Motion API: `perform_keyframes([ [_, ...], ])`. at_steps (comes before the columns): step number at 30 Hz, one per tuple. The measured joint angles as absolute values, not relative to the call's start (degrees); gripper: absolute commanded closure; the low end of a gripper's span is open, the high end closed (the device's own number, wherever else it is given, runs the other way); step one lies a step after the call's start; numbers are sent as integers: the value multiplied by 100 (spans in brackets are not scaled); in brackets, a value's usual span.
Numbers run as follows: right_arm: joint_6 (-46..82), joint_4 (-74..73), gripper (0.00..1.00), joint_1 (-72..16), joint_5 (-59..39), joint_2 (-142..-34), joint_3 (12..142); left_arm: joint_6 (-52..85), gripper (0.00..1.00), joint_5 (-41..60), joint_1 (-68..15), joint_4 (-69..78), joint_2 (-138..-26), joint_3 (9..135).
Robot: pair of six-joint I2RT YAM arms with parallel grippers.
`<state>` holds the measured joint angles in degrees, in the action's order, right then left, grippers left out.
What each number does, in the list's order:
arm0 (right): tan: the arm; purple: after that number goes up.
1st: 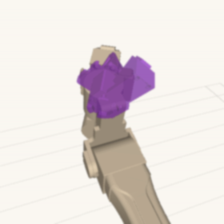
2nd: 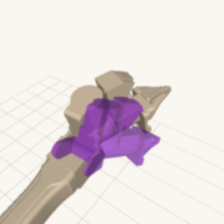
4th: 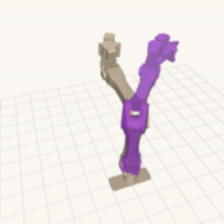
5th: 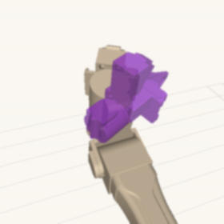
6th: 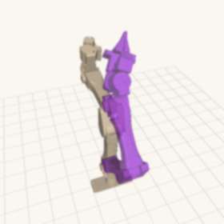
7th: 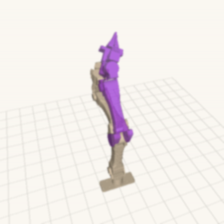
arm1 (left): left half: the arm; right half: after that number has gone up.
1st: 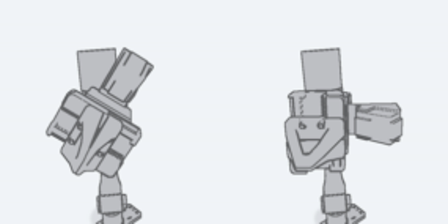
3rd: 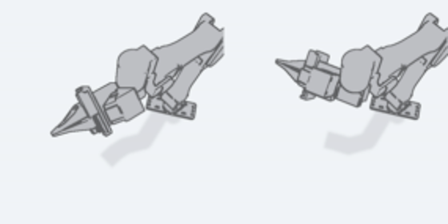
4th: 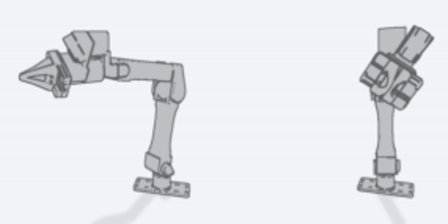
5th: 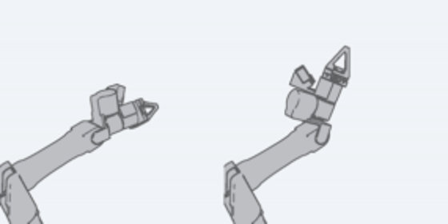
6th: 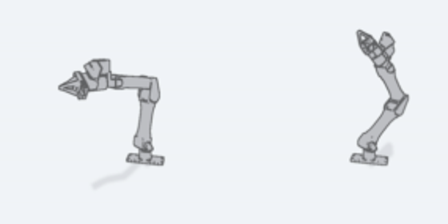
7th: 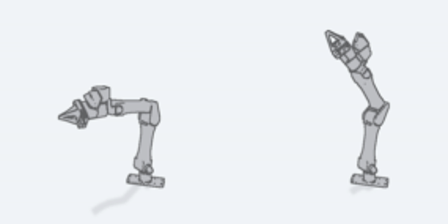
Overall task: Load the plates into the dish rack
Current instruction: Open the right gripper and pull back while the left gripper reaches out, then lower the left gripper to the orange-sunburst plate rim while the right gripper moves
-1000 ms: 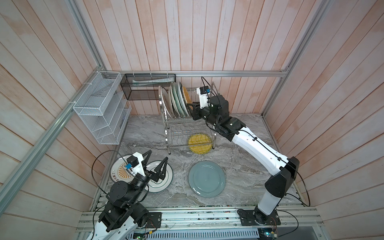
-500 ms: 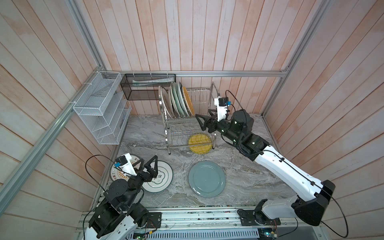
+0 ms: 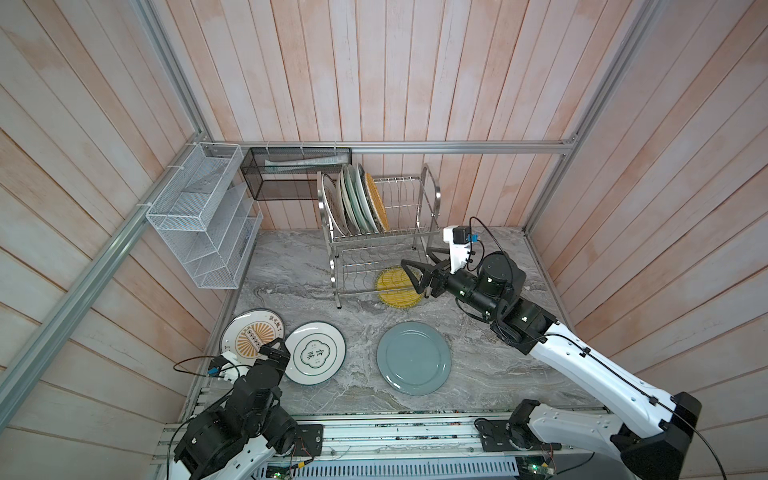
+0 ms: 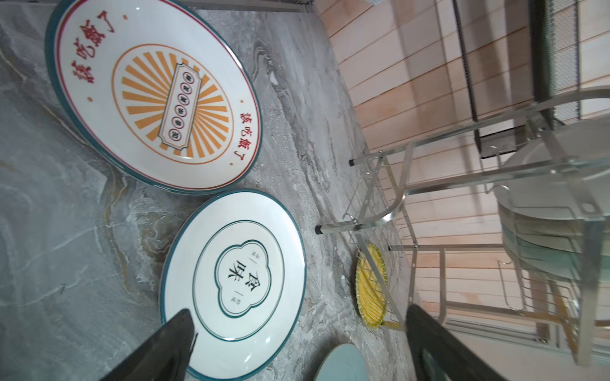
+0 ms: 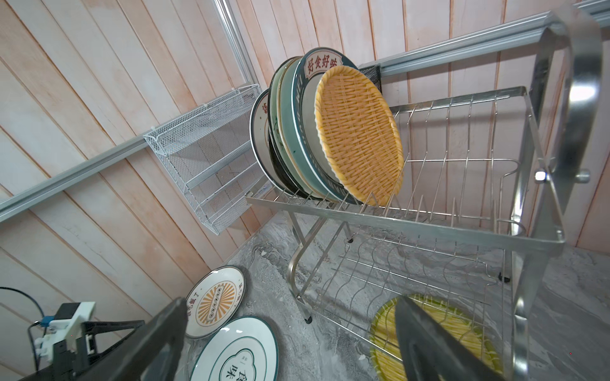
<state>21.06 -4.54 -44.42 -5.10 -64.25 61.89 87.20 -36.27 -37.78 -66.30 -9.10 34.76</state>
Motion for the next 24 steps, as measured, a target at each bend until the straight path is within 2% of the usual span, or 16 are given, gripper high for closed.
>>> perform_keyframes([
  [6, 2217, -587, 2, -4517, -836, -6407, 6016, 8932, 0, -3964, -3793, -6519, -1267, 3315],
  [9, 2231, -589, 2, -4534, -985, -6434, 5924, 8663, 0, -4005, -3754, -6110, -1959, 3369],
  [11, 2231, -587, 2, -4536, -1068, -6458, 5870, 8326, 0, -3837, -3444, -5651, -2578, 3452],
  [13, 2228, -582, 2, -4536, -1131, -6464, 5813, 7926, 0, -3406, -2716, -5096, -2971, 3470],
  [16, 2231, -554, 2, -4536, -1201, -6462, 5769, 7373, 1, -2366, -1162, -4289, -3208, 3385],
  [20, 2228, -537, 2, -4536, -1225, -6401, 5699, 6823, 3, -1144, 779, -3889, -3277, 3291],
  [24, 2235, -523, 2, -4536, -1295, -6298, 5577, 6528, 8, -344, 1966, -3861, -2967, 3061],
])
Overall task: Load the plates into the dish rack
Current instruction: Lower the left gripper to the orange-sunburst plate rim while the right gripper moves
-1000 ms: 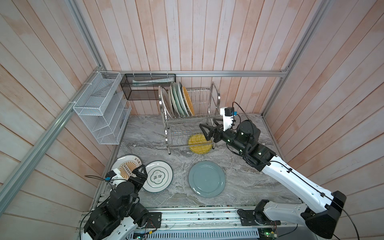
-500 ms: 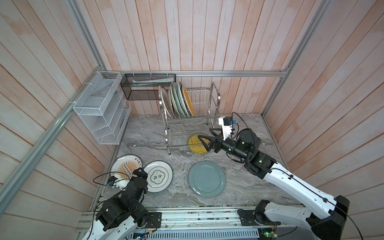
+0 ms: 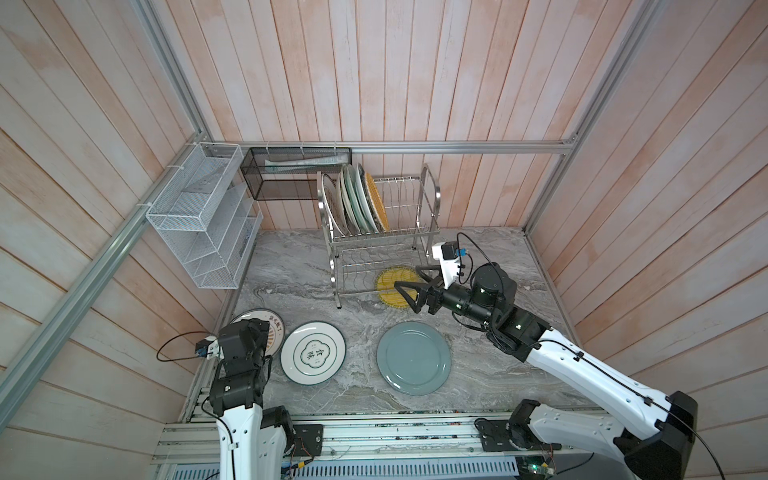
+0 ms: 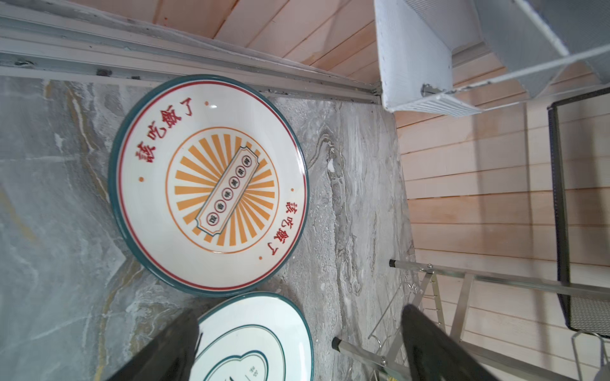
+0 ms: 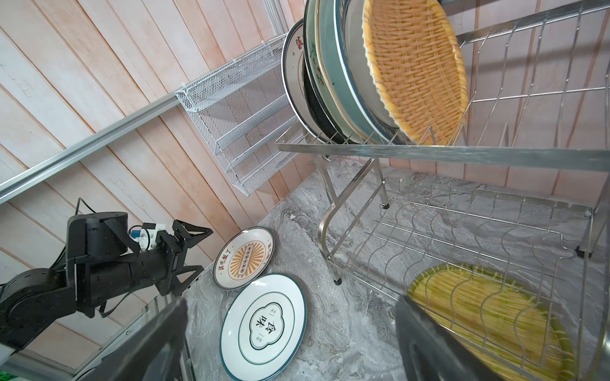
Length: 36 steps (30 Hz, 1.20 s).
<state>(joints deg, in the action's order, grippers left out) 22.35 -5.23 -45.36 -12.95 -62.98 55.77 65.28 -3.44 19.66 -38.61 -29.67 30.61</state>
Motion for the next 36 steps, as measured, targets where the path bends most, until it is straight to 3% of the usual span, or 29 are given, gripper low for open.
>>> perform_keyframes([
  [5, 2270, -469, 2, -4659, -1511, -6311, 5496, 6497, 9, 25, 2569, -4154, -2429, 2611],
  [19, 2145, -340, 2, -5784, -1483, -6871, 5277, 7105, 12, 8, 2674, -4023, -2355, 1487],
  [28, 2235, -296, 2, -5937, -1343, -7057, 5221, 7356, 15, 1, 2838, -2993, -2467, 926],
  [36, 2248, -279, 2, -5937, -1245, -7057, 5221, 7371, 22, 137, 3157, -1623, -3374, 762],
])
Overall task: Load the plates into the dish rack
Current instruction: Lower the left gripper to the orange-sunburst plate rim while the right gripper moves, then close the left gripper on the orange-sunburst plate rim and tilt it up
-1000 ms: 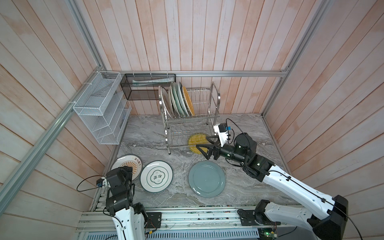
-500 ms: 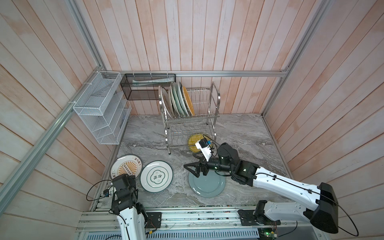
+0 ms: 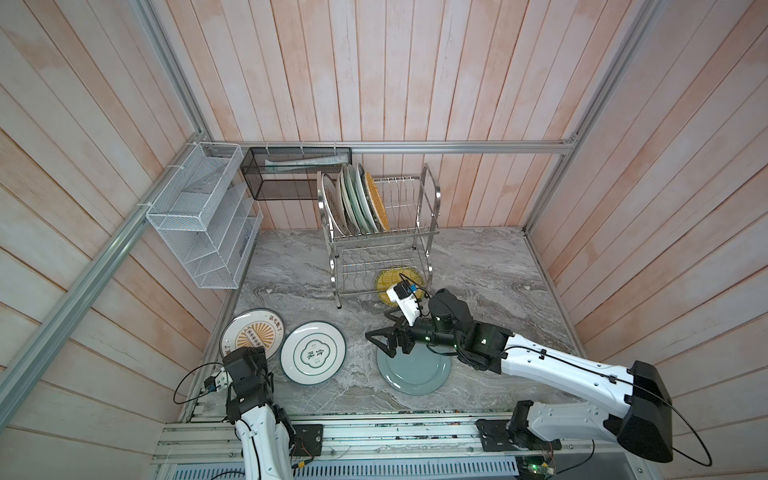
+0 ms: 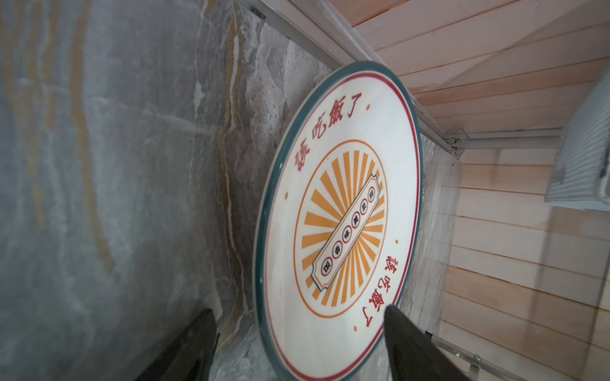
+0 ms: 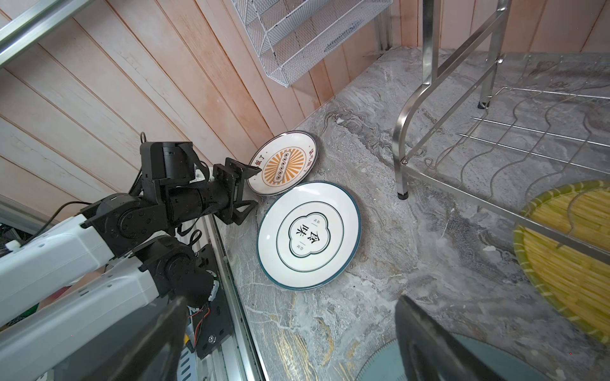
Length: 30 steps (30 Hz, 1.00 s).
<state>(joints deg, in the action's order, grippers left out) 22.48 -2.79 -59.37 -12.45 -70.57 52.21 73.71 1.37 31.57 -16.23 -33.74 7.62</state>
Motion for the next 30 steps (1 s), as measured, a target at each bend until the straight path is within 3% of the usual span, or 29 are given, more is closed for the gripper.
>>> perform_keyframes([
  [13, 2342, -274, 2, -5937, -1135, -7142, 5221, 7290, 47, 526, 3675, -521, -4171, 569],
  [17, 2397, -276, 2, -5937, -1079, -7142, 5221, 7242, 67, 582, 3699, -362, -4213, 449],
  [28, 2447, -276, 2, -5937, -956, -7126, 5214, 7338, 99, 727, 3719, 97, -4167, 180],
  [30, 2449, -276, 2, -5937, -915, -7091, 5175, 7332, 100, 738, 3719, 95, -4112, 183],
])
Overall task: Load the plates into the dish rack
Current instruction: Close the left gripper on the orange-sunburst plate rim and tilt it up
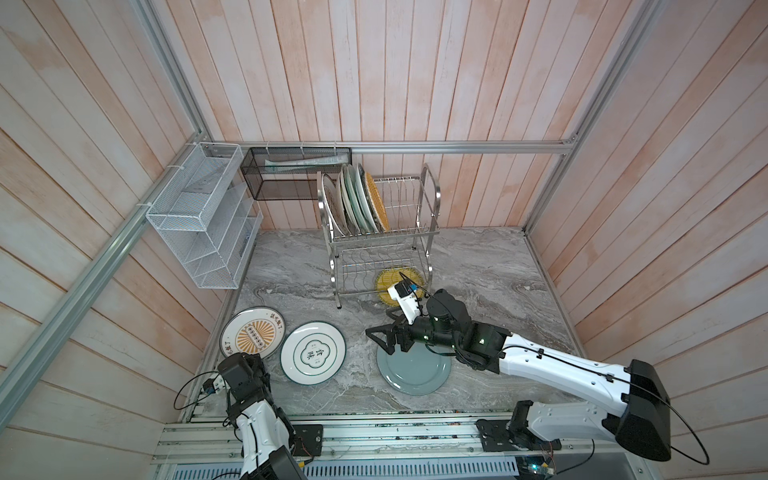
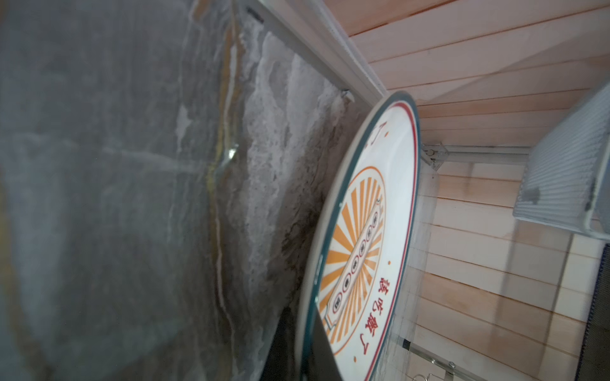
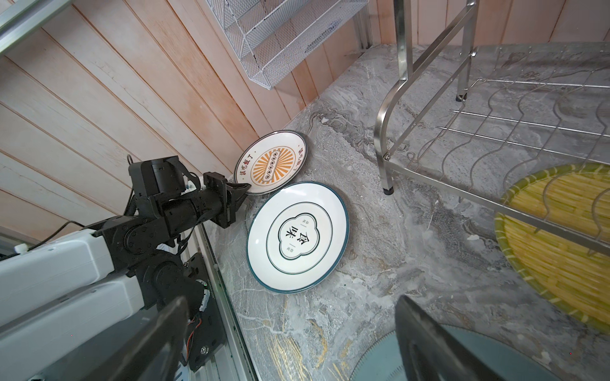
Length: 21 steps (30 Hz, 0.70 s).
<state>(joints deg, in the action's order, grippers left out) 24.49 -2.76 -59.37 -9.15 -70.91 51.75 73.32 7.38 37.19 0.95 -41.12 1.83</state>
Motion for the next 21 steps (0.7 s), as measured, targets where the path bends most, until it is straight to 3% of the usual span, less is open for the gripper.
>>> perform_keyframes([
  [13, 2353, -250, 2, -5937, -532, -6783, 4947, 6702, 100, 622, 3719, -2512, -2751, 1264],
  [21, 1999, -261, 2, -5937, -189, -6672, 4928, 6180, 100, 961, 3719, -3286, -2759, 2141],
])
